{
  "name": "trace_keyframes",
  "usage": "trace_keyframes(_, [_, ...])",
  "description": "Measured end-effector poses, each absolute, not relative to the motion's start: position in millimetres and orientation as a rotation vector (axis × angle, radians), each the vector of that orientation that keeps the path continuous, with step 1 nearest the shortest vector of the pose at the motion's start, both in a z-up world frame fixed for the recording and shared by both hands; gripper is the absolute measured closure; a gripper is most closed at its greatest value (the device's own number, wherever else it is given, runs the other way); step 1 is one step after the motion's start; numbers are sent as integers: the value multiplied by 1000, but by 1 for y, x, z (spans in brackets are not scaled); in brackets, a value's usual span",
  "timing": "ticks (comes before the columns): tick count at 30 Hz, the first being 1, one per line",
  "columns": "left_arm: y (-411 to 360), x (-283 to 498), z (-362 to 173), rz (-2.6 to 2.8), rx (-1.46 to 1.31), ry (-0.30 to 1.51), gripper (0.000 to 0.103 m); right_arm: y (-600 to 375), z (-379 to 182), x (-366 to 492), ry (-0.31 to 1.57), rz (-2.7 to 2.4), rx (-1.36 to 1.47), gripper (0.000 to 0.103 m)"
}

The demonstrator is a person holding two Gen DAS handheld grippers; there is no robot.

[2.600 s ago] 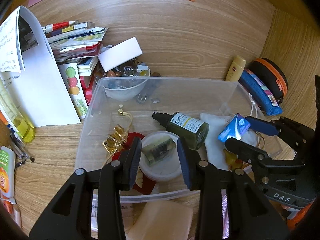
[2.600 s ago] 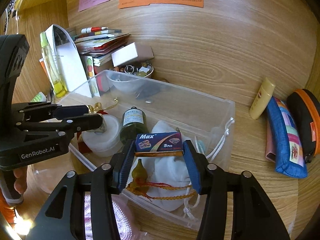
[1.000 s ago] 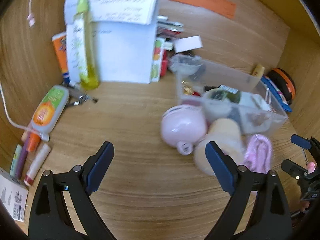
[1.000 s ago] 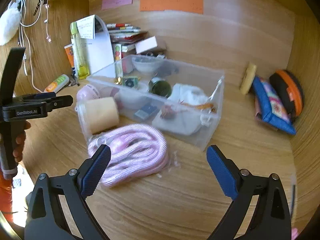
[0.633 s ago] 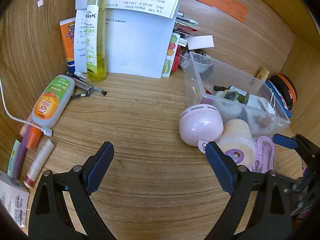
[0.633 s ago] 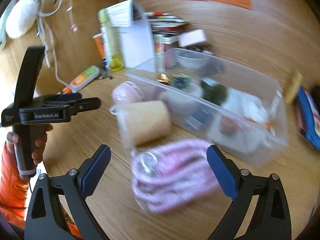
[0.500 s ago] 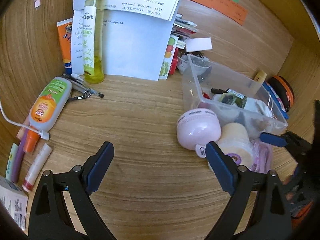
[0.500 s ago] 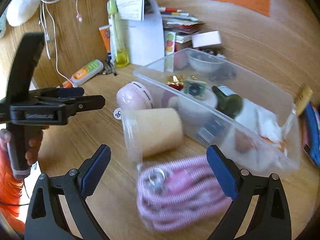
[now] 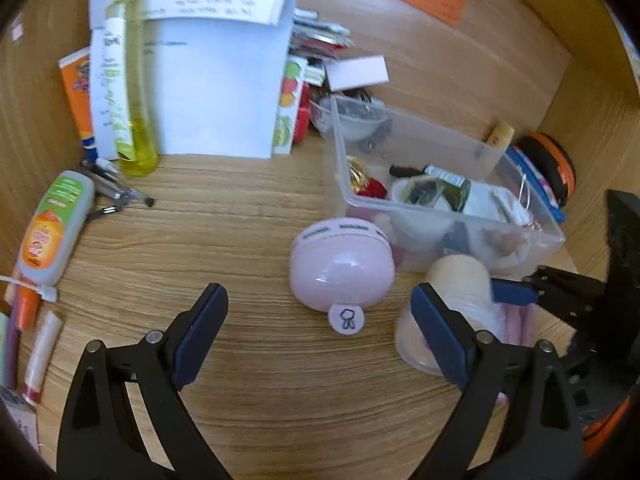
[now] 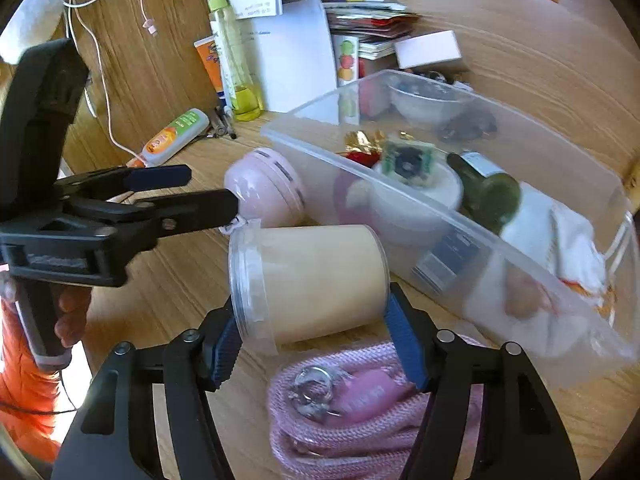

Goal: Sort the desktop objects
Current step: 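Grasp the pink round brush with the left tool while right grasps the beige jar, then carry the pink brush and beige jar up over the clear bin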

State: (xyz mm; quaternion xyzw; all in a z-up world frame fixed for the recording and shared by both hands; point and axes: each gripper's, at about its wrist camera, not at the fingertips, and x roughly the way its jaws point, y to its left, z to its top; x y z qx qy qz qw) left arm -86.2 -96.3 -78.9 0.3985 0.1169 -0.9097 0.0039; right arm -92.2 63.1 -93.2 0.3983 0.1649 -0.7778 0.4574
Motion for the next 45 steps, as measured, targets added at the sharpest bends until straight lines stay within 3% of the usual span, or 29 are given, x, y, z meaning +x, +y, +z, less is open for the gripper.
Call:
trace_keyframes(9, [-88, -111, -94, -2760, 1281, 365, 11, 81, -92, -88, 413, -1930, 991, 40])
trace_keyframes(15, [-92, -116, -98, -2758, 1290, 454, 30, 62, -97, -90, 454, -1910, 999, 33])
trace_keyframes(18, [-94, -119, -100, -2749, 1314, 468, 41, 59, -98, -91, 437, -1927, 984, 40])
trace_keyframes(23, [-92, -117, -100, -2745, 1292, 428, 41, 69, -92, -92, 393, -1944, 968, 40])
trace_keyframes(36, [-103, -83, -82, -2765, 1154, 556, 41, 92, -62, -93, 281, -1976, 932, 40])
trace_keyframes(45, [-107, -65, -53, -2769, 1034, 501, 41, 108, -24, -91, 240, -2030, 809, 40])
